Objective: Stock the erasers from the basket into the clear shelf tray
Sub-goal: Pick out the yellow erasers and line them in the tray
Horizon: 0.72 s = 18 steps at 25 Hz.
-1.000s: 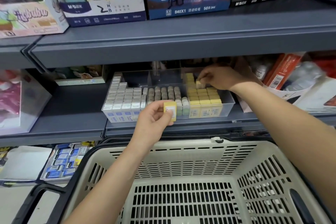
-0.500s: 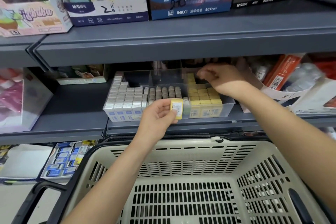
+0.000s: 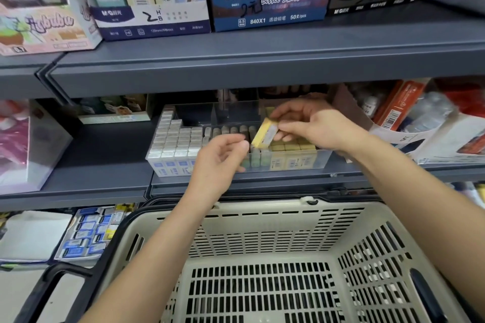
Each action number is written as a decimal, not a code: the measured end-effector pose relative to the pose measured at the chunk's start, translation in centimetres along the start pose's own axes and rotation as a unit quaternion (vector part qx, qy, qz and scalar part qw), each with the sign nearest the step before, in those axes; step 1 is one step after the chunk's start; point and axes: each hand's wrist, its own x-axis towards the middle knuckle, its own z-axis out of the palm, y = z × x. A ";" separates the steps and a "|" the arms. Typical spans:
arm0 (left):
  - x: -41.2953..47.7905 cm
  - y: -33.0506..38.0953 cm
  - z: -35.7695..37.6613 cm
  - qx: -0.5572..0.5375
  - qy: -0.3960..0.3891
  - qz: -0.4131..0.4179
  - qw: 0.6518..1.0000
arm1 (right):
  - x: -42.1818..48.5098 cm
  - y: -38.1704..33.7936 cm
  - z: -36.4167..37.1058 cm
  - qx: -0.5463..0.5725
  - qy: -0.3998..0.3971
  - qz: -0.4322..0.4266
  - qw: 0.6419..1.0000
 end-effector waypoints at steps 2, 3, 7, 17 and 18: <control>-0.2 0.1 0.5 -0.043 -0.088 -0.028 0.995 | -0.1 0.1 0.7 0.015 -0.030 -0.012 0.999; -0.3 0.1 0.8 -0.063 -0.106 -0.044 0.991 | -0.1 0.4 1.0 0.020 -0.030 -0.013 0.999; -0.3 -0.4 1.2 -0.029 -0.030 -0.035 0.999 | -0.8 1.1 1.2 0.066 -0.002 0.024 0.998; 1.3 -1.7 -0.7 0.455 0.105 0.073 0.881 | 3.0 1.0 -4.3 -0.360 0.202 0.032 0.910; 1.2 -2.1 -0.9 0.484 0.098 0.065 0.867 | 3.7 1.6 -4.6 -0.387 0.182 0.025 0.904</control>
